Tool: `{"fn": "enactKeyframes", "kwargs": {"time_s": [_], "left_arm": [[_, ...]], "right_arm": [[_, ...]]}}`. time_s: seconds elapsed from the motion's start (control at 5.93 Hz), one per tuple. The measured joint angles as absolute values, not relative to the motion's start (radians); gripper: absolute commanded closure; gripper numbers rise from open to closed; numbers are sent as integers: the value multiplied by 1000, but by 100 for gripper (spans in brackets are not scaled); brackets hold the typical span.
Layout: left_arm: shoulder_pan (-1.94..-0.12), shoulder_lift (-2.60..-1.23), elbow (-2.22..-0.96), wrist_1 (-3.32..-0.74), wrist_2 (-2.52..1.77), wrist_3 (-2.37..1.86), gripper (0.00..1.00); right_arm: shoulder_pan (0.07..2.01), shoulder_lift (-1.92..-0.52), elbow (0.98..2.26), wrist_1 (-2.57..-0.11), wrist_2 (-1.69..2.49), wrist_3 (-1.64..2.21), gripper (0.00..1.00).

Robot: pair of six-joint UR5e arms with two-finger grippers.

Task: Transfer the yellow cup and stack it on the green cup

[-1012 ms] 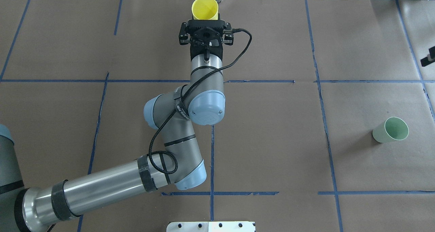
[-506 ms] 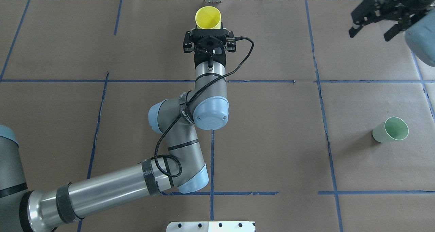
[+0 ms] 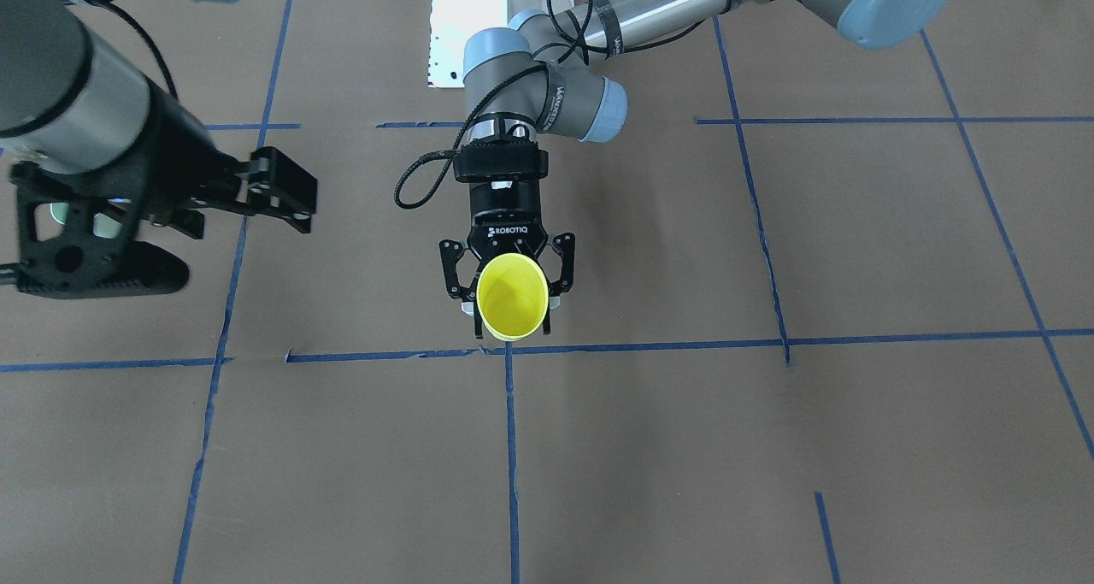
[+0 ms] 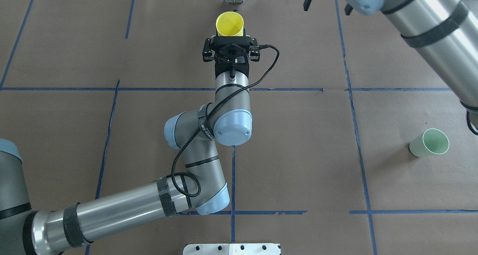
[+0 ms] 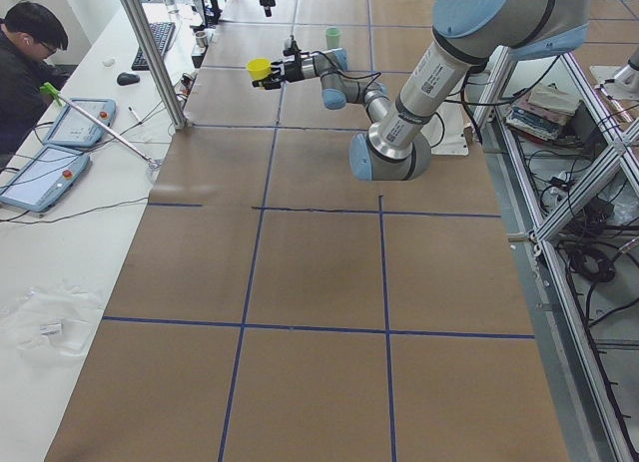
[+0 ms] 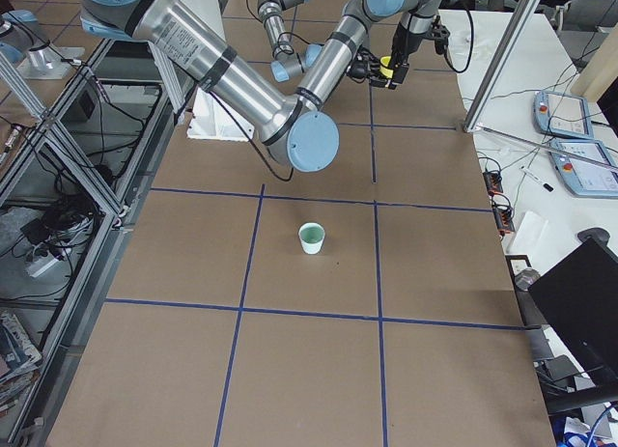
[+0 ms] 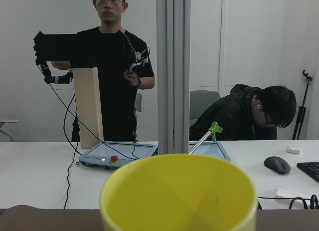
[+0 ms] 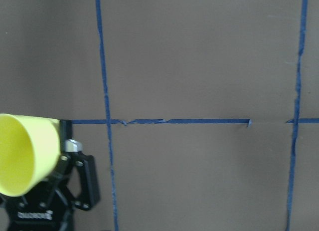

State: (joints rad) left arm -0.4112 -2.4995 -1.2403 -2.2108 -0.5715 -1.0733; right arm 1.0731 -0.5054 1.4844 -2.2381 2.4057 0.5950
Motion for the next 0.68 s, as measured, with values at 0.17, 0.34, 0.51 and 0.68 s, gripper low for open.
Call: {"fn": "enactKeyframes", "kwargs": {"time_s": [0.17,0.34,0.51,0.68], "left_arm": [[-409,-2500,-1241,-2211,-574,-1073,62],[-408,-2499,-1241,-2212,-575,-1073,62],[-407,-2499,-1242,-2212,-575,-1073,62],[-407,-2499,-1242,-2212,-575,-1074,62]], "right_arm": [[1035,-374,1318,-2236,2394,601,3],[993,-301,1218,-2231,2368,602,4],[960,-281,1179,-2208,2345,602,4],[944,-279,1150,-2159,2335,603,7]]}}
